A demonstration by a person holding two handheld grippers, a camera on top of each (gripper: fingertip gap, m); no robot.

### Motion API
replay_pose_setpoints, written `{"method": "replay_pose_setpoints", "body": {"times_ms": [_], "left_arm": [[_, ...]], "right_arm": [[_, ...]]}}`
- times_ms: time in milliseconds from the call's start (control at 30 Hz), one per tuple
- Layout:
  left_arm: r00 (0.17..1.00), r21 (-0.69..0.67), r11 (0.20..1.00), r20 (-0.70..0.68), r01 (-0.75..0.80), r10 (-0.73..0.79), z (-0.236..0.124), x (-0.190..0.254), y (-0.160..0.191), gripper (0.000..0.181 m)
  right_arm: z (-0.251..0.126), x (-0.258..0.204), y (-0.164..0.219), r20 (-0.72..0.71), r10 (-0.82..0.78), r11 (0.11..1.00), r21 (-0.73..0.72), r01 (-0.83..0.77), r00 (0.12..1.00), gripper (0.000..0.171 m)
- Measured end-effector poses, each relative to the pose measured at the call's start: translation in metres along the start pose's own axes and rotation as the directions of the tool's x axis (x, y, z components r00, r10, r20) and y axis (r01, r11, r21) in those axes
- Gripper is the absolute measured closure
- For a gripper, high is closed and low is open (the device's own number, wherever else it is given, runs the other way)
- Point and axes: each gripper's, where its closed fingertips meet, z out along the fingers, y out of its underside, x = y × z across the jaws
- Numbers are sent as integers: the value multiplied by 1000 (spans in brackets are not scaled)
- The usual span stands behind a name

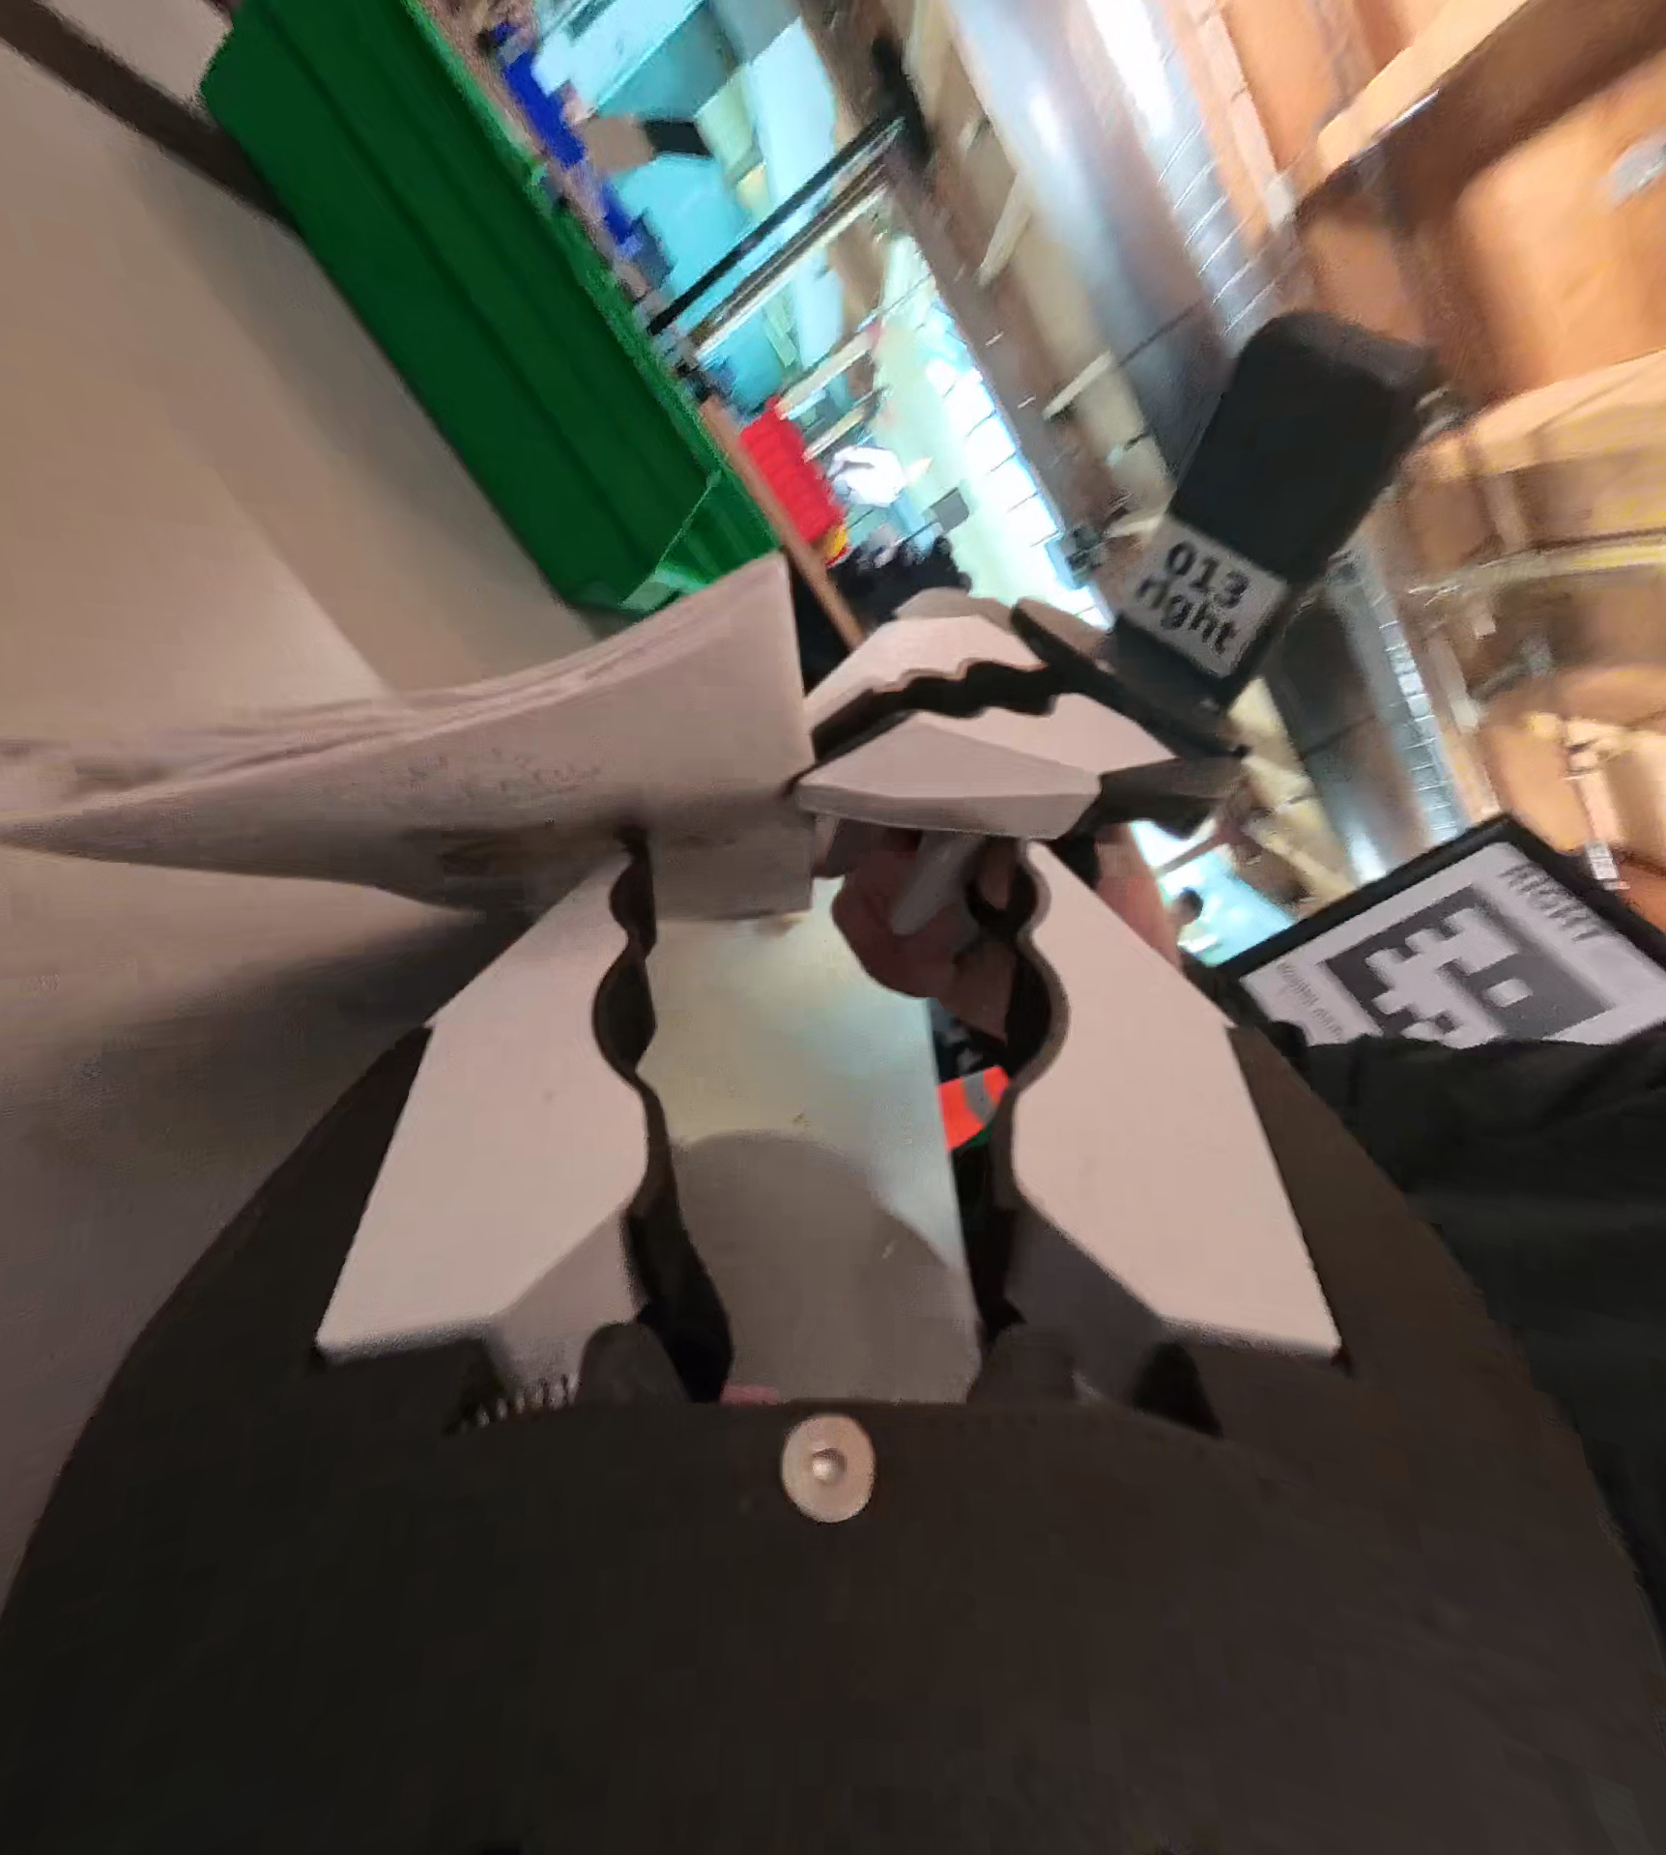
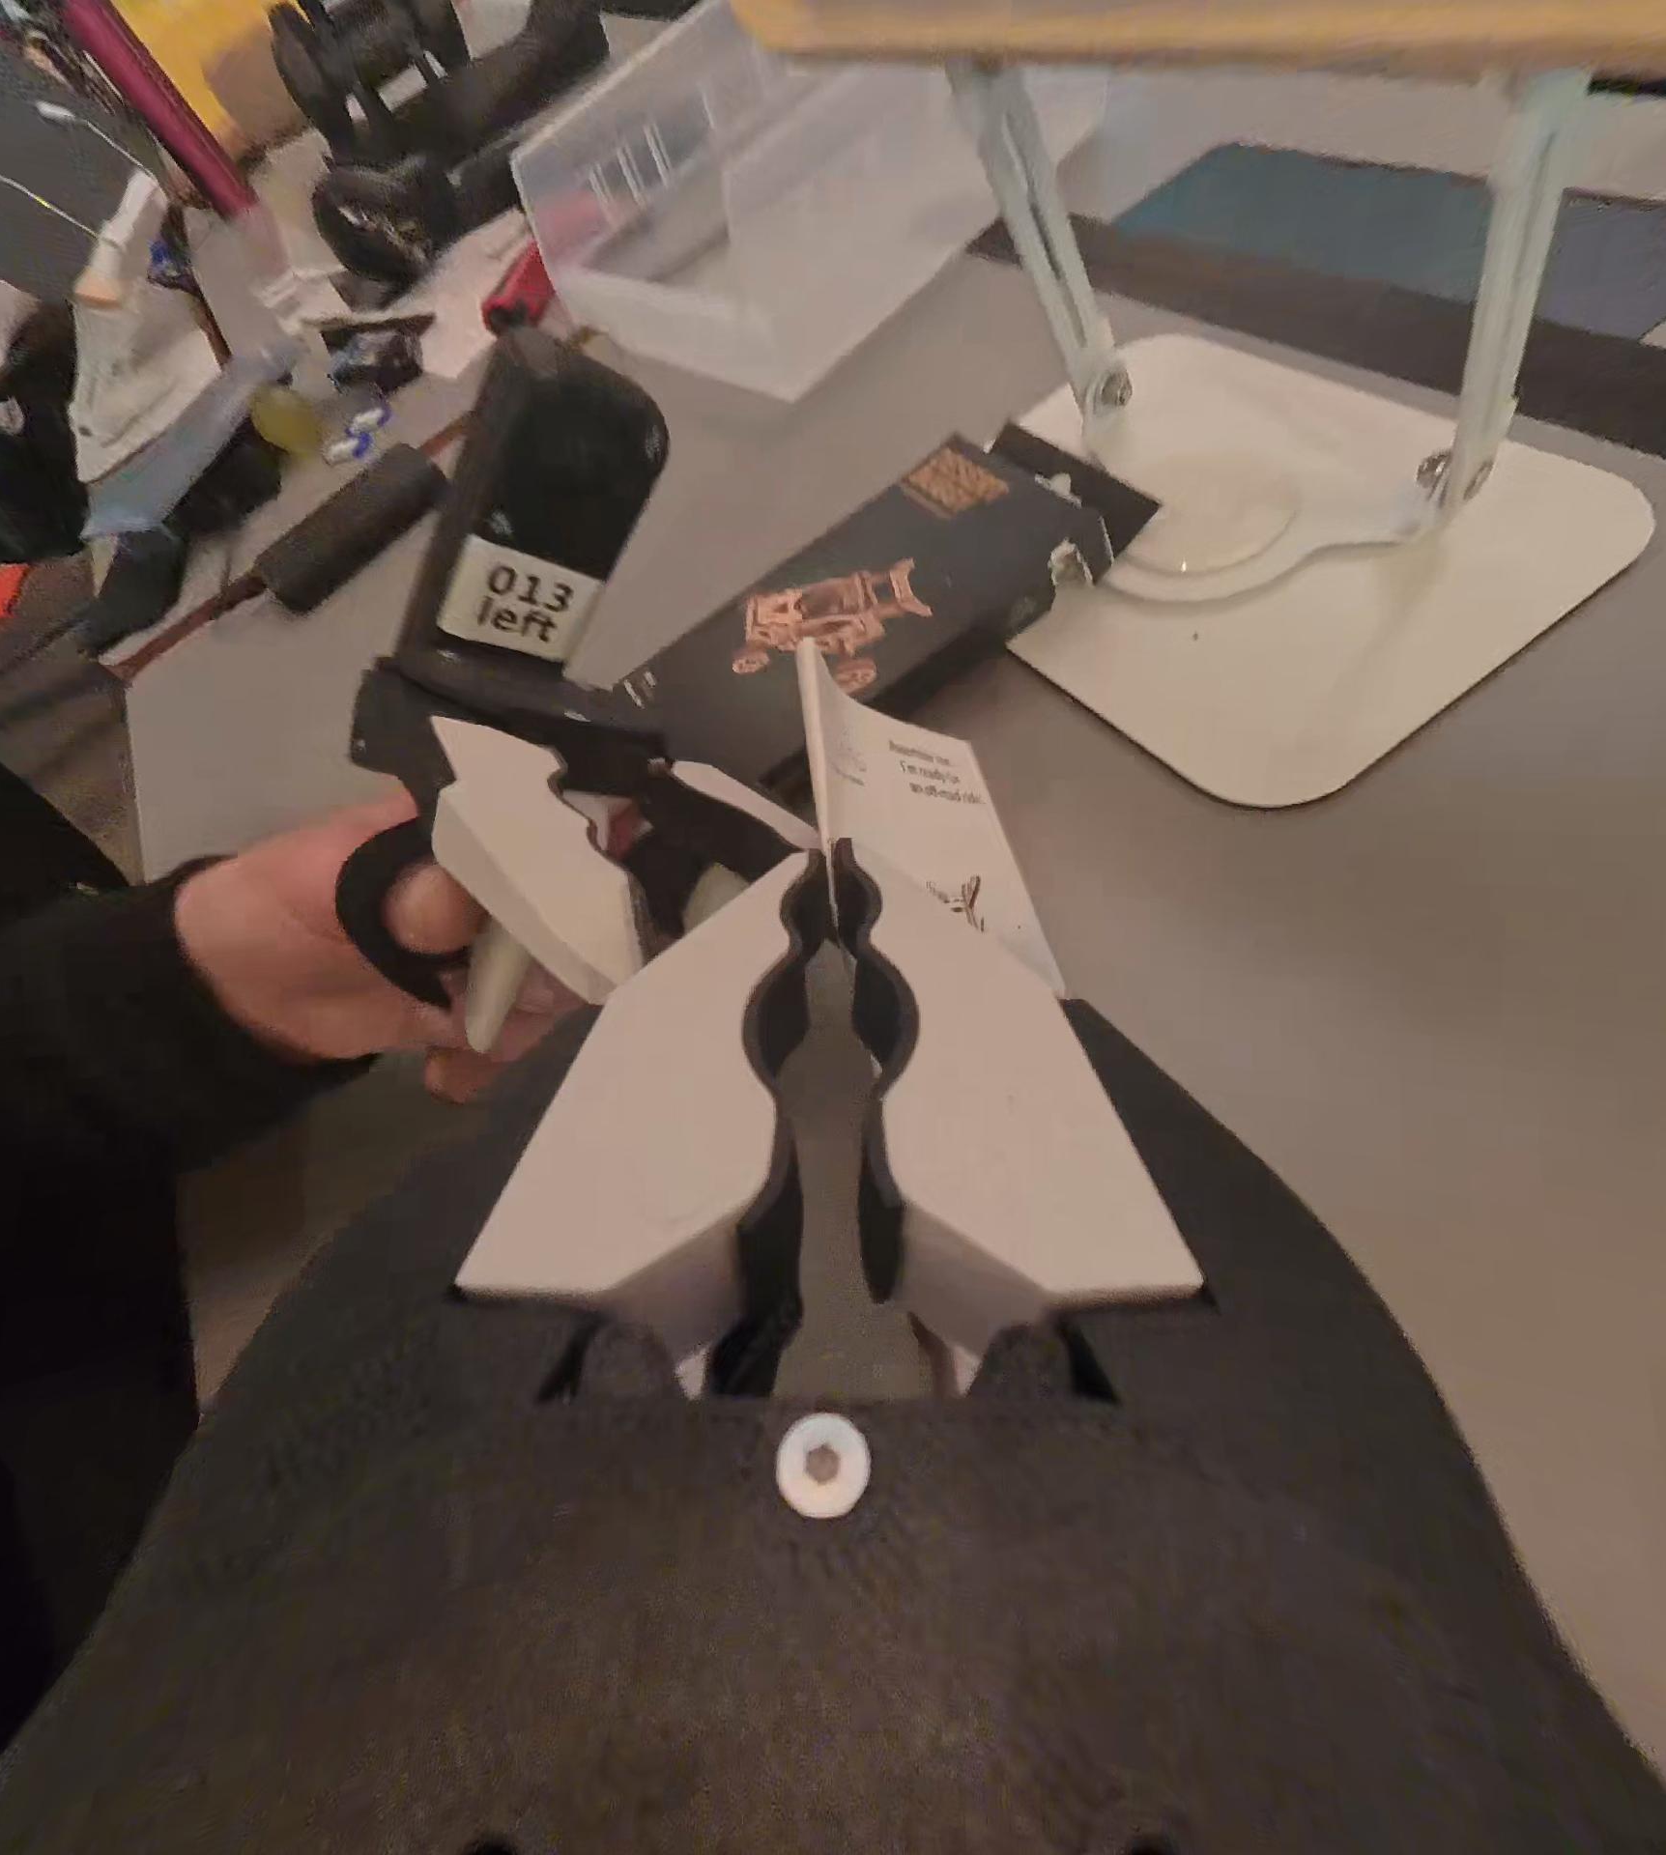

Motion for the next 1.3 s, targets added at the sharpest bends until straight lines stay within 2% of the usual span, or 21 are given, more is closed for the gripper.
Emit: {"method": "replay_pose_setpoints", "body": {"times_ms": [33,200,367,567,633,700,767,800,867,900,1000,1067,1133,1200,1300], "left_arm": [[999,24,1000,-44,5,-3,3,7,-4,110],[991,69,997,-131,18,-8,19,10,-33,111],[969,73,995,-242,63,-43,24,15,-59,118],[983,72,996,-180,53,-39,26,3,-65,175],[990,21,1000,-141,18,-15,25,0,-62,181],[996,-55,998,-80,-38,33,21,-4,-60,181],[990,-165,977,-5,-138,139,13,-7,-58,181],[984,-227,958,-19,-175,176,9,-2,-55,181],[969,-354,904,-35,-240,243,3,5,-46,181],[958,-405,871,-50,-277,282,0,8,-42,181],[925,-528,767,-113,-365,362,-7,18,-30,181],[907,-555,733,-103,-394,409,-11,14,-32,180],[907,-511,773,-33,-376,419,-14,8,-48,170],[889,-466,797,49,-383,456,-27,4,-63,154],[804,-457,783,210,-422,556,-66,-2,-78,145]], "right_arm": [[-5,0,-4,-12,-21,1000,2,21,1000,171],[-15,10,-16,-64,-46,998,27,48,997,171],[-13,9,-16,-126,-197,980,4,199,972,171],[-7,7,-10,-175,-339,941,-52,335,924,171],[-11,3,-9,-159,-357,934,-67,351,921,171],[-21,3,-12,-138,-341,940,-67,334,930,157],[-38,12,-24,-182,-355,935,-48,352,917,151],[-45,19,-30,-209,-365,931,-49,363,907,145],[-47,34,-30,-209,-370,929,-116,352,905,123],[-42,36,-24,-160,-352,932,-155,328,922,114],[-25,14,-11,97,-187,958,-202,203,978,129],[-16,-4,-8,245,-107,966,-202,159,964,151],[-5,4,-12,241,-6,981,-185,52,970,171],[5,14,-14,238,121,981,-178,-79,964,171],[21,40,-14,165,275,957,-142,-253,947,171]]}}
